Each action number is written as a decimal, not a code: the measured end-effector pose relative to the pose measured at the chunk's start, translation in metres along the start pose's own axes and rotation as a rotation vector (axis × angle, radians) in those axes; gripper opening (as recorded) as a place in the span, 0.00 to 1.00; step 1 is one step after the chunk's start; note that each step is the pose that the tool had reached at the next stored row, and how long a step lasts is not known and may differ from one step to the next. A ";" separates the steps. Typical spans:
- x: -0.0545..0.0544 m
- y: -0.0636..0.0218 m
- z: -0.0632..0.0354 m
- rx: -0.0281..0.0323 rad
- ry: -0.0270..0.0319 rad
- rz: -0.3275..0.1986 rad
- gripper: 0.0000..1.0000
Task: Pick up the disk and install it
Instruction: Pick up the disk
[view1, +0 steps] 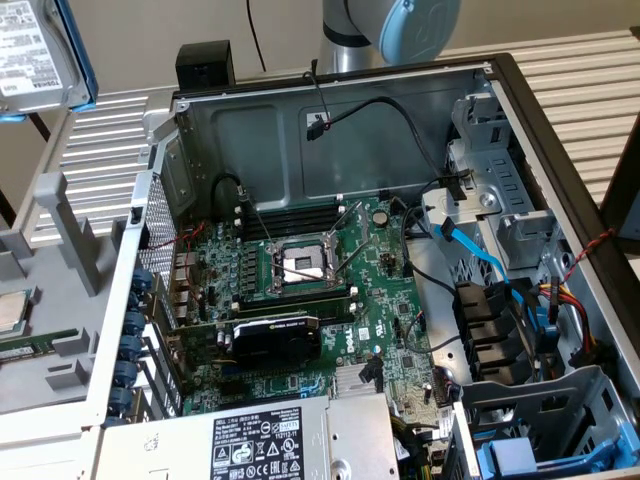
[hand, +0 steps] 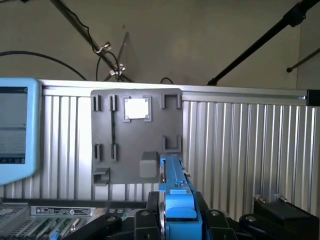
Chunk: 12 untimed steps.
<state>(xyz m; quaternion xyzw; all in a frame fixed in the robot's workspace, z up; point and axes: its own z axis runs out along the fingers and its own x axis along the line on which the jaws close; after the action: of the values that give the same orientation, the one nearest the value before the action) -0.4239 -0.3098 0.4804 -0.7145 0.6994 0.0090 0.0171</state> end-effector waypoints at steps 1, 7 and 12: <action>0.001 -0.0040 -0.0029 0.0000 -0.0002 0.000 0.37; 0.008 -0.0285 -0.0193 -0.0015 -0.0009 0.000 0.37; 0.018 -0.0461 -0.0291 -0.0026 -0.0010 0.000 0.37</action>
<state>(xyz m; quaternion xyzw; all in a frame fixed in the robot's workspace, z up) -0.3778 -0.3276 0.5093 -0.7145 0.6994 0.0102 0.0165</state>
